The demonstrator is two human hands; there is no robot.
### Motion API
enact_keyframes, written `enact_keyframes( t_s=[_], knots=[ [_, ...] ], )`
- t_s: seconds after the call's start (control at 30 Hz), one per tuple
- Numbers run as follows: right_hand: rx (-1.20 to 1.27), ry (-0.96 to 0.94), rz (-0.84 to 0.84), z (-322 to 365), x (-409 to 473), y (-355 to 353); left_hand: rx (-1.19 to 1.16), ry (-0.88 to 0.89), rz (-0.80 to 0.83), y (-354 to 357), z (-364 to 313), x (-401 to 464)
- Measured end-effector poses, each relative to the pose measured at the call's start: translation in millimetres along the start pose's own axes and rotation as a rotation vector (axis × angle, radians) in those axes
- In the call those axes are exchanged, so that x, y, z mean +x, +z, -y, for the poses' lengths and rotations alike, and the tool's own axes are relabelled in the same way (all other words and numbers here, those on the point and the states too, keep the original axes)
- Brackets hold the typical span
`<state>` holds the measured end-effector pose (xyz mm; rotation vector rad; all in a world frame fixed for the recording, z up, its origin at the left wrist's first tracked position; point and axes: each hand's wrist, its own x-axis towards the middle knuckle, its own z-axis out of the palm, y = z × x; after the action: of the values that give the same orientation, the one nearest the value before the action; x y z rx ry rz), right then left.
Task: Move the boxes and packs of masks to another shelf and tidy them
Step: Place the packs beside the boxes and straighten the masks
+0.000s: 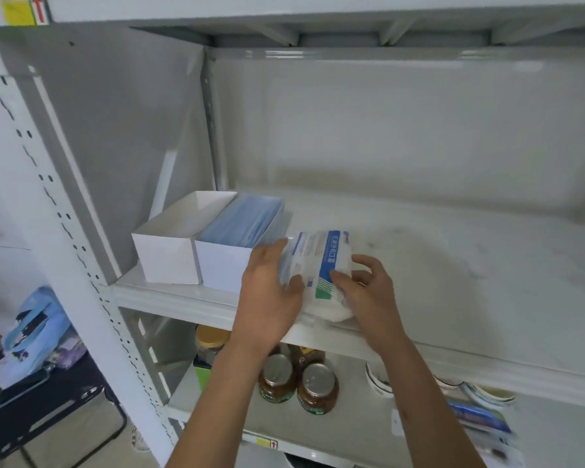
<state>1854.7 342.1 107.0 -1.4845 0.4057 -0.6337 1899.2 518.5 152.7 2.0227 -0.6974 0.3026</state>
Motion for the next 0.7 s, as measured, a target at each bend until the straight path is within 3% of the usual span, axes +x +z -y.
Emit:
enact_keyframes(
  t_s=[0.17, 0.4, 0.47, 0.7],
  knots=[
    [-0.291, -0.096, -0.089, -2.8, -2.8, 12.7, 0.065, 0.251, -0.223, -38.6, 27.0, -6.4],
    [-0.288, -0.09, -0.054, 6.7, -21.3, 21.7, 0.519, 0.315, -0.131, -61.8, 73.5, 17.3],
    [-0.323, -0.111, -0.02, 14.1, -24.5, 26.6, 0.503, 0.364, -0.136, -65.5, 84.0, 16.9],
    [-0.48, -0.077, -0.133, 18.3, -28.5, 41.6, 0.364, 0.538, -0.182, -80.9, 97.9, 16.7]
  ],
)
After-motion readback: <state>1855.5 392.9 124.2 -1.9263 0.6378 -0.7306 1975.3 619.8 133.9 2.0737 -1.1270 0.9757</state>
